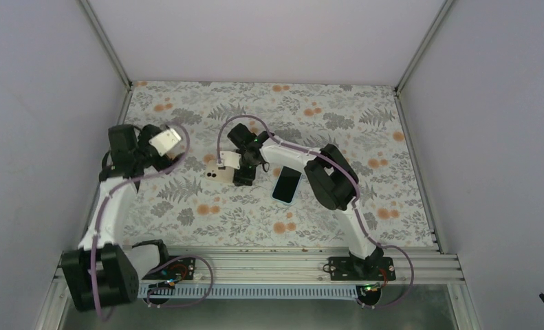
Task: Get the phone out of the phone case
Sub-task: Pick up the phone at the center of the board.
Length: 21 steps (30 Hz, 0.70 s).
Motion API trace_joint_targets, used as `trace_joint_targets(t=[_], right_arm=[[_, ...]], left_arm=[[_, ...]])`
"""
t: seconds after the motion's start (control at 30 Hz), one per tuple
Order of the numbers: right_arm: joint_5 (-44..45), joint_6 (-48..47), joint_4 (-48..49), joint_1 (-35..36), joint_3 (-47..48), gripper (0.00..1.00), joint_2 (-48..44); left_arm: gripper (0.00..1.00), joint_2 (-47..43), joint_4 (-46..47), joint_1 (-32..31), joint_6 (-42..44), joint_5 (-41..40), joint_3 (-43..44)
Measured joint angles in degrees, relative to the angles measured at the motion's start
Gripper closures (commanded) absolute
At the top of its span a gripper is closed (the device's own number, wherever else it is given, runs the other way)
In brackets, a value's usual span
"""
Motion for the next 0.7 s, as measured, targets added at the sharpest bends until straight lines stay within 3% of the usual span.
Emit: trace_joint_targets(t=[0.17,0.43,0.53,0.7], right_arm=[[-5.75,-0.13,-4.83,-1.6,0.5,0.39,-0.52],[-22.32,-4.15,-21.38,-8.66,9.18,0.43,-3.5],[-27.06,-6.49,-25.81,-10.27,12.41,0.43,-5.33],[-32.17,-9.31,-31.08,-10.38,15.54,0.45,-5.99]], left_arm=[[0.0,-10.43,1.05,0.22,19.58,15.74,-8.39],[0.03,-4.66,-5.86,0.33,54.66,27.12,-7.76],[0.05,-3.04,-8.35,0.17,61.9,28.59,-7.63],[0.09,-1.62,-9.2,-1.31,67.04,29.9,-6.84]])
